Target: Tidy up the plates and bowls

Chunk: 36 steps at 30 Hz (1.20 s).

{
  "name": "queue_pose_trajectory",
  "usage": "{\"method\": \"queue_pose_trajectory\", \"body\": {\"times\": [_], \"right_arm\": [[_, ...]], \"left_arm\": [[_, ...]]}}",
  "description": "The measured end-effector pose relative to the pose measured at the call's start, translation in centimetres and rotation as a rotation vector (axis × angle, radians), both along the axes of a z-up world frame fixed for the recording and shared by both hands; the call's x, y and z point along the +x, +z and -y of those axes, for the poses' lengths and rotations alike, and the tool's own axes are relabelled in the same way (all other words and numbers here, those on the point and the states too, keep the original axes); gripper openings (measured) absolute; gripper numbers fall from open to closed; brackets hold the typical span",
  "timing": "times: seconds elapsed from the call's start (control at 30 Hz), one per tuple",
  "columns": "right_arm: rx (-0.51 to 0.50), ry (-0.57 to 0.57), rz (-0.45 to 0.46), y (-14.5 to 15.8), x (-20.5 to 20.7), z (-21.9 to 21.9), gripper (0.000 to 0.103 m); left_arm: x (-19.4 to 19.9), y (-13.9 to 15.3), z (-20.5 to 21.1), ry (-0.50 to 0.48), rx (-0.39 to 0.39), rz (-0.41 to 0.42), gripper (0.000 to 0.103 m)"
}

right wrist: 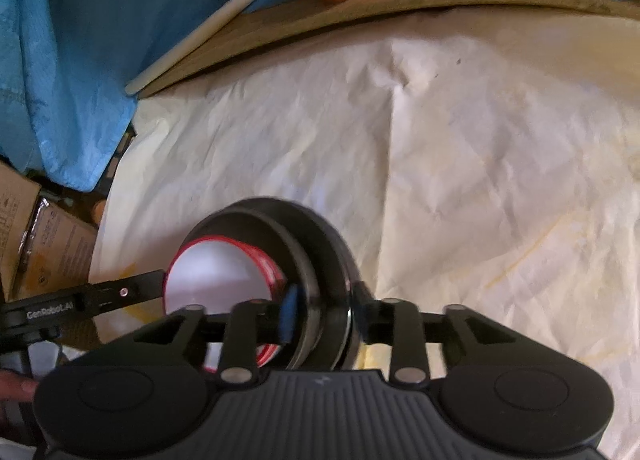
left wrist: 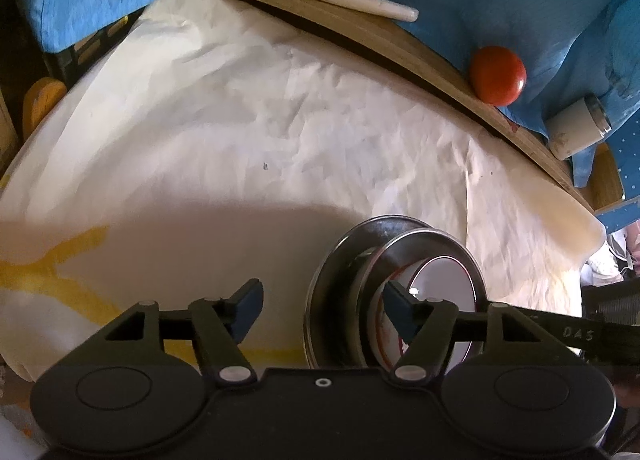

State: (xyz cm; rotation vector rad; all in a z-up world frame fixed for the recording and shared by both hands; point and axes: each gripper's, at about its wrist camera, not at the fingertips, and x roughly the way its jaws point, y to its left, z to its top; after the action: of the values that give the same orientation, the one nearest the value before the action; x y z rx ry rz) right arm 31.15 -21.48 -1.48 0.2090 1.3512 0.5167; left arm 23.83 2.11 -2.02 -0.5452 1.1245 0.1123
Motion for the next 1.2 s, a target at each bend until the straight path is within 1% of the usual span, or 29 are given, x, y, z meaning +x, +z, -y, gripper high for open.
{"method": "queue_pose_trajectory", "body": {"times": [0.07, 0.13, 0.33, 0.37, 0.43, 0.47, 0.63, 0.67, 0.73, 0.83, 0.9, 1.0, 1.07, 1.2], "right_arm": [[-0.001, -0.008, 0.006, 0.1, -0.1, 0.1, 0.052], [-0.002, -0.019, 0.012, 0.1, -0.3, 0.1, 0.052], [0.005, -0.067, 0.035, 0.0, -0.9, 0.7, 0.060], [0.006, -0.073, 0.041, 0.0, -1.0, 0.8, 0.062], [0.023, -0.080, 0.058, 0.2, -1.3, 1.0, 0.071], [0.039, -0.080, 0.066, 0.2, -1.5, 1.1, 0.078], [0.073, -0.114, 0.109, 0.4, -2.5, 1.4, 0.082], [0.079, -0.124, 0.117, 0.5, -2.7, 1.4, 0.084], [0.089, -0.135, 0.138, 0.9, -3.1, 1.5, 0.086], [0.103, -0.148, 0.163, 1.3, -3.5, 1.5, 0.091], [0.106, -0.149, 0.192, 1.6, -3.8, 1.2, 0.097], [0.111, -0.154, 0.217, 2.0, -4.3, 1.0, 0.101], [0.115, -0.161, 0.230, 2.3, -4.5, 1.0, 0.102], [0.116, -0.166, 0.281, 3.1, -5.1, 0.9, 0.102]], "left_arm": [[0.1, 0.2, -0.1, -0.007, 0.010, 0.005, 0.075], [0.2, 0.5, -0.3, -0.019, 0.003, 0.019, 0.082], [0.7, 0.8, 0.0, -0.064, 0.022, 0.038, 0.084], [0.8, 0.9, -0.1, -0.069, 0.024, 0.040, 0.084], [1.0, 0.9, -0.1, -0.084, 0.029, 0.048, 0.084], [1.1, 0.9, 0.0, -0.097, 0.030, 0.057, 0.084], [1.3, 1.2, 0.2, -0.144, 0.033, 0.099, 0.085], [1.3, 1.4, 0.3, -0.153, 0.039, 0.108, 0.086], [1.3, 1.7, 0.4, -0.169, 0.051, 0.127, 0.093], [1.2, 1.9, 0.4, -0.188, 0.059, 0.139, 0.094], [0.9, 2.0, 0.2, -0.187, 0.060, 0.152, 0.096], [0.4, 2.2, -0.1, -0.169, 0.065, 0.181, 0.100], [0.0, 2.6, -0.3, -0.160, 0.071, 0.197, 0.100], [-0.8, 3.2, -0.5, -0.146, 0.088, 0.243, 0.102]]}}
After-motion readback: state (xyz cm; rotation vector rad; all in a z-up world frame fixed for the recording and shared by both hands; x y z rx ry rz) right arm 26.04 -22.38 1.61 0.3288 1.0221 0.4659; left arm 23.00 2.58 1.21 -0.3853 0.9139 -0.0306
